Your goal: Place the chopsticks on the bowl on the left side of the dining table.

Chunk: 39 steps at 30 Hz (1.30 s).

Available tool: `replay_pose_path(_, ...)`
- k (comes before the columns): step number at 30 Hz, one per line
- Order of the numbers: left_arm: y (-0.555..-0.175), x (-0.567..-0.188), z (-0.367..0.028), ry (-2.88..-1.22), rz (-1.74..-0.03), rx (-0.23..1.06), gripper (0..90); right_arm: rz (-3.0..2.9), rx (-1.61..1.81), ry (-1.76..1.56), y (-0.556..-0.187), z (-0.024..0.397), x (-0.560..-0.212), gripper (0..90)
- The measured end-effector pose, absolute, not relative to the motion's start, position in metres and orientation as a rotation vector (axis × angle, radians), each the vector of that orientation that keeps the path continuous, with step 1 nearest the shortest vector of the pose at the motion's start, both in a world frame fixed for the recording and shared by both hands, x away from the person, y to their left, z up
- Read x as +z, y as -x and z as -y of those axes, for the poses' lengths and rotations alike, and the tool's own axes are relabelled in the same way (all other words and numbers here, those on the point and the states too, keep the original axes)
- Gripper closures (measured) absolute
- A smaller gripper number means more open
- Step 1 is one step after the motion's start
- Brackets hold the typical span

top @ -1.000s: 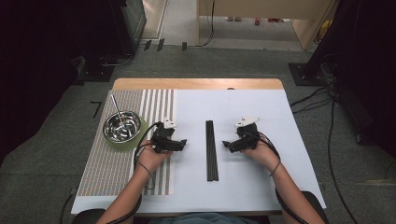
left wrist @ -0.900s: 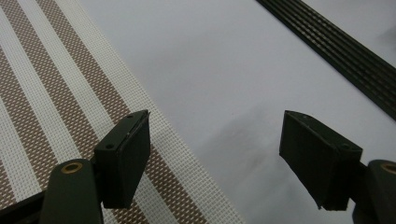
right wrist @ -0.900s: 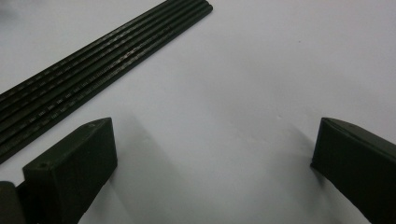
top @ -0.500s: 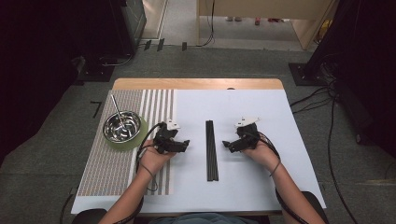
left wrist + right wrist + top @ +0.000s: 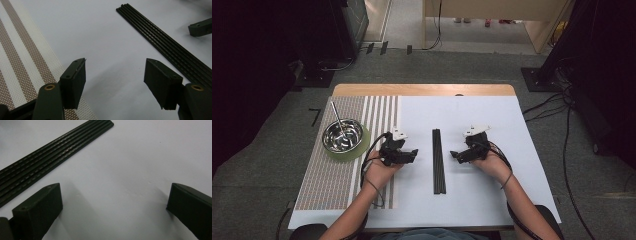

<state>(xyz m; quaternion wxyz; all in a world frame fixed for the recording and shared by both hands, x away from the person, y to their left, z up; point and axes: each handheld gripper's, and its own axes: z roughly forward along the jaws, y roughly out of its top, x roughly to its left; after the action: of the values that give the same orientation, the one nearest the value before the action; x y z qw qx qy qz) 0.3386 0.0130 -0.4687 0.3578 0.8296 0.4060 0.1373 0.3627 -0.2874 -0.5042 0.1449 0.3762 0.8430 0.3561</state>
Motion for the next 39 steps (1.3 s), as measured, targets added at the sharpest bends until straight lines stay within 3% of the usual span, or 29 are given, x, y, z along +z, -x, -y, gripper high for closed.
replay_pose_path(22, -0.333, -0.467, 0.0, -2.124, -1.029, 0.298, 29.0, -2.428, 1.027, -1.085, -0.363, 0.287, -0.504, 0.0)
replay_pose_path(39, -0.324, -0.469, 0.012, -2.119, -1.012, 0.311, 35.5, -2.427, 1.027, -1.086, -0.363, 0.287, -0.504, 0.0)
